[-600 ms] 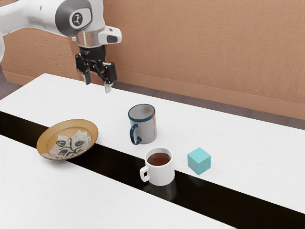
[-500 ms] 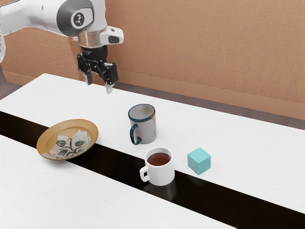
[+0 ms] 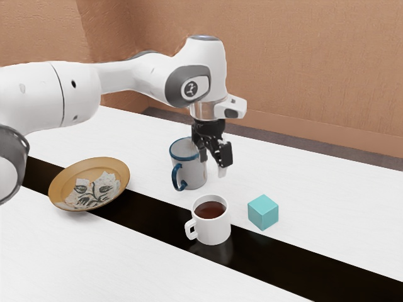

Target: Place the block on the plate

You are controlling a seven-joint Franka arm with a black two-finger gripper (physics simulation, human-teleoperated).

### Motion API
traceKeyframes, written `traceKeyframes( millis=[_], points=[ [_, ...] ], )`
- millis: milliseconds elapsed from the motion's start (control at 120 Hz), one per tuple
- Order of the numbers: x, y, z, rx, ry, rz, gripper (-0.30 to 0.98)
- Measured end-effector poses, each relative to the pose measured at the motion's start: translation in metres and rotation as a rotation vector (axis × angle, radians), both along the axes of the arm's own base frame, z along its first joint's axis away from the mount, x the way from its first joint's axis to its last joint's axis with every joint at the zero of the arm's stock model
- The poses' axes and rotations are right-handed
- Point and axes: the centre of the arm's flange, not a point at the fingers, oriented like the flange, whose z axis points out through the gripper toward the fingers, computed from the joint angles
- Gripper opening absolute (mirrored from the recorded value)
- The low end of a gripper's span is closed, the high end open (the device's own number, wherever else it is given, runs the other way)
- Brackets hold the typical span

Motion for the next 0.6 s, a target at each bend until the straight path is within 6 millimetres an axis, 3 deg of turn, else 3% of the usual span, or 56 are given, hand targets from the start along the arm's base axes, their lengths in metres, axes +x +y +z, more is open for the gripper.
traceKeyframes(
  millis=[67,217,375,533,600],
  points=[
    [0.010,-0.021,-0.029,-0.024,0.019,-0.045,0.69],
    [0.030,-0.039,-0.073,-0.067,0.039,-0.091,0.69],
    [0.057,-0.037,-0.095,-0.095,0.012,-0.091,0.69],
    [0.059,-0.034,-0.107,-0.084,-0.007,-0.087,0.69],
    [0.065,-0.018,-0.106,-0.092,-0.022,-0.065,0.69]
  ],
)
